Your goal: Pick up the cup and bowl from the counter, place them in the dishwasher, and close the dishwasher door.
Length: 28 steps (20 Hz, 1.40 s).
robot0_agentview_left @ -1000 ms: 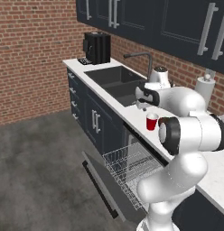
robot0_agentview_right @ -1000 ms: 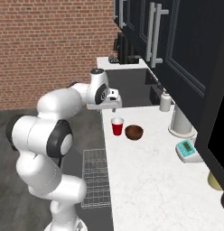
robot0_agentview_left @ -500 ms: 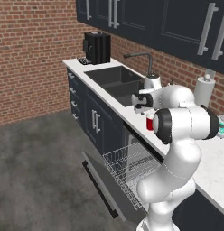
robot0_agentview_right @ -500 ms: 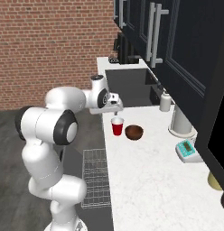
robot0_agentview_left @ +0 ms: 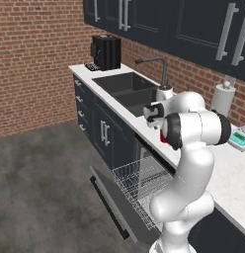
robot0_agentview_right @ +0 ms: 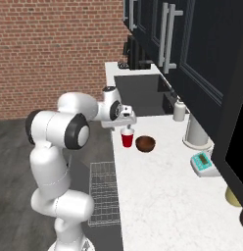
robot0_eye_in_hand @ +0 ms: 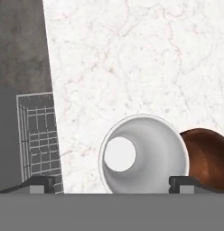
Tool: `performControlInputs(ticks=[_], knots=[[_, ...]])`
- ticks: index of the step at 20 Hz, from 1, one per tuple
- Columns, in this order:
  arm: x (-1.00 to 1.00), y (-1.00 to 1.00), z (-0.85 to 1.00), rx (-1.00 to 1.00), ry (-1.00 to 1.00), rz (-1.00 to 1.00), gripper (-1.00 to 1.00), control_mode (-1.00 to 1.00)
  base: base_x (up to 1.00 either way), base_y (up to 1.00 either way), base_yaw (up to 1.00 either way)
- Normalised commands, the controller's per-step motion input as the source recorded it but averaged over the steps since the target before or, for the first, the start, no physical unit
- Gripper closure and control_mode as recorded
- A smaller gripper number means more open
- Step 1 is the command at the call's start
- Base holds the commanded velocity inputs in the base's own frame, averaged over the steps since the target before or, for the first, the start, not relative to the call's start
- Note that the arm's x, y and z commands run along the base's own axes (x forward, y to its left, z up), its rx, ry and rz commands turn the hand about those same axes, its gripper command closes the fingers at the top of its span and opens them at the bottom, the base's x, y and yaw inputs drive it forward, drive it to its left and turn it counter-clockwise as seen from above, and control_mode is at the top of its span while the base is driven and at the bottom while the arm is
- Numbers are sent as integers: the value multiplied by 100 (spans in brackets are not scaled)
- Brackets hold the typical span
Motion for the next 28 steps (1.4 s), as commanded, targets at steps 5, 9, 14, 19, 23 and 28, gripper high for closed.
performControlInputs(ticks=[5, 9, 14, 19, 23, 28], knots=[[11, -11, -27, 0, 1, 0, -100, -100, 0, 0, 0], [0, 0, -22, 0, 0, 0, -100, -100, 0, 0, 0], [-3, 0, -16, 0, 0, 0, -100, -100, 0, 0, 0], [-10, 0, -17, 0, 0, 0, -100, -100, 0, 0, 0], [-9, 0, -24, -1, 0, 0, 100, -100, 0, 0, 0], [-4, 0, -18, 0, 0, 0, 100, -100, 0, 0, 0]])
